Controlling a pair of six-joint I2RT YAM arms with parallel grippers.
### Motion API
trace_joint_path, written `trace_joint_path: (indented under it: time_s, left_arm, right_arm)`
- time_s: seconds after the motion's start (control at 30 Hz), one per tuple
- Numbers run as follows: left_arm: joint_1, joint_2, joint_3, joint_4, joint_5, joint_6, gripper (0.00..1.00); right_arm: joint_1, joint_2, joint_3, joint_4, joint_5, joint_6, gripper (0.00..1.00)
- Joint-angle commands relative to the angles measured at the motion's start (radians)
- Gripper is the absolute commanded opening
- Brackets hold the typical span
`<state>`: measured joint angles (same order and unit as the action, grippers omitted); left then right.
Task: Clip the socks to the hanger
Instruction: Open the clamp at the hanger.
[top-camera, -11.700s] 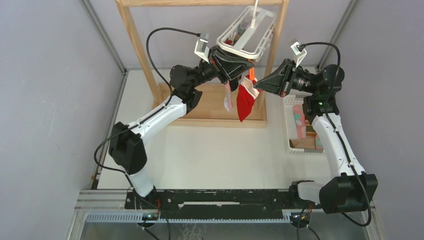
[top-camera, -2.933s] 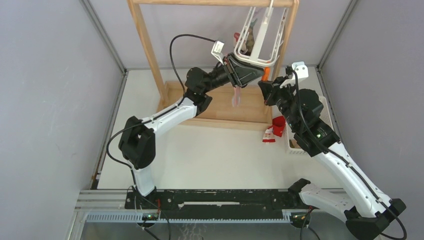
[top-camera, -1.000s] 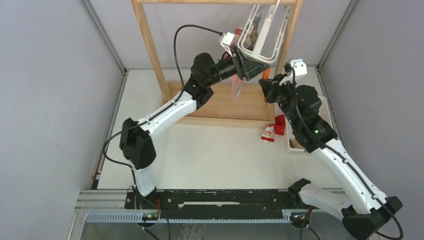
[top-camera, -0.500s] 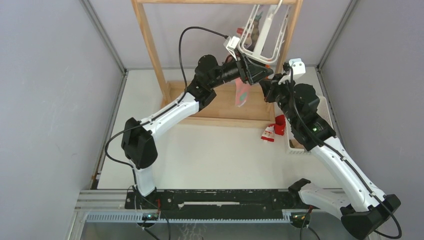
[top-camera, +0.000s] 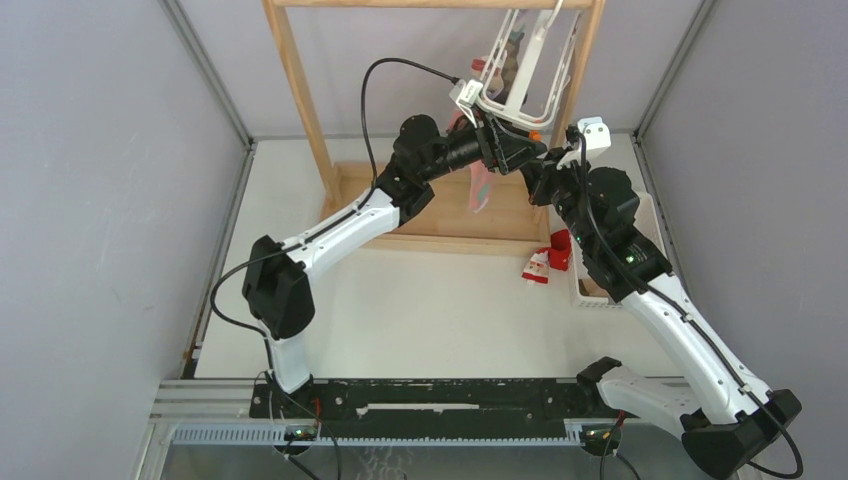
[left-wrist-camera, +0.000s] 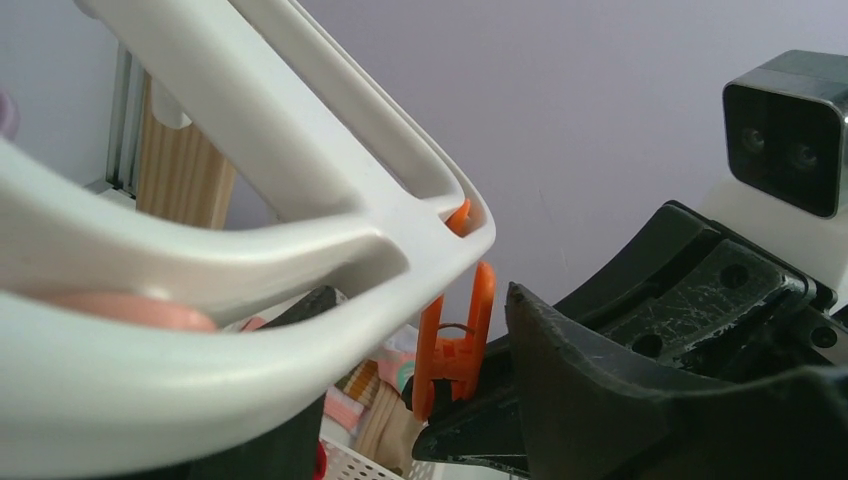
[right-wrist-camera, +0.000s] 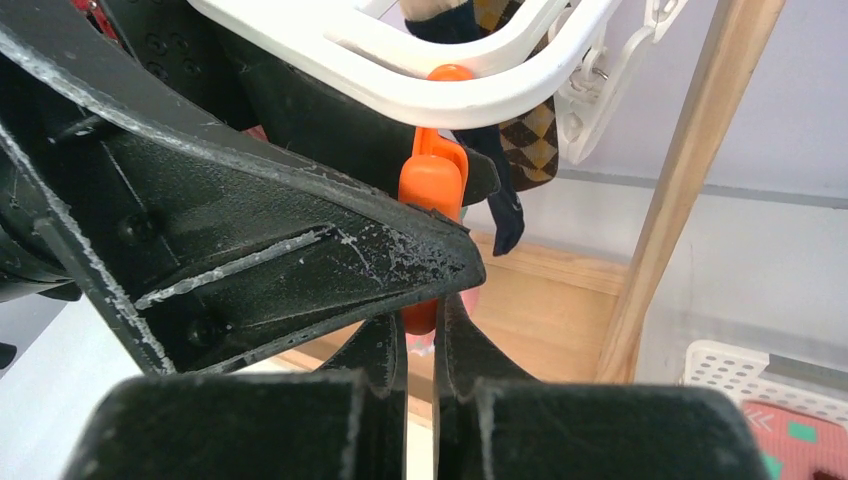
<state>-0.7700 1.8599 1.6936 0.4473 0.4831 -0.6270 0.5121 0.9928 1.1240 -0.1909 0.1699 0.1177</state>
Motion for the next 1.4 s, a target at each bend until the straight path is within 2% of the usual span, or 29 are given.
trace_joint_path:
  time_s: [0.0, 0.17, 0.33, 0.67, 0.97, 1.13, 1.3, 1.37]
  left_arm:
    - [0.0, -0.034, 0.012, 0.014, -0.011, 0.003, 0.69]
    - [0.001, -0.05, 0.007, 0.055, -0.011, -0.022, 0.79]
    - [0.001, -0.089, -0.054, 0.102, -0.033, -0.026, 0.83]
    - [0.004, -0.132, -0.076, 0.084, -0.076, 0.019, 0.75]
    - [0.007, -0.155, -0.076, 0.091, -0.101, 0.009, 0.76]
    - [0.007, -0.2, -0.139, 0.124, -0.16, 0.011, 0.83]
    - [0.009, -0.194, -0.127, 0.116, -0.148, 0.013, 0.8]
    - [0.011, -0.193, -0.128, 0.123, -0.15, 0.01, 0.73]
  right_arm:
    - [0.008, -0.025, 0.002, 0.029, -0.05, 0.011, 0.0]
    - [0.004, -0.025, -0.003, 0.025, -0.05, 0.009, 0.0]
    - [-0.008, -0.03, -0.005, 0.024, -0.056, 0.012, 0.0]
    - [-0.018, -0.028, -0.007, 0.025, -0.069, 0.017, 0.0]
    - [-0.019, -0.023, -0.011, 0.019, -0.067, 0.015, 0.0]
    - [-0.02, -0.022, -0.013, 0.018, -0.068, 0.014, 0.0]
    - [-0.02, -0.02, -0.013, 0.021, -0.074, 0.017, 0.0]
    - [-0.02, -0.017, -0.013, 0.019, -0.074, 0.017, 0.0]
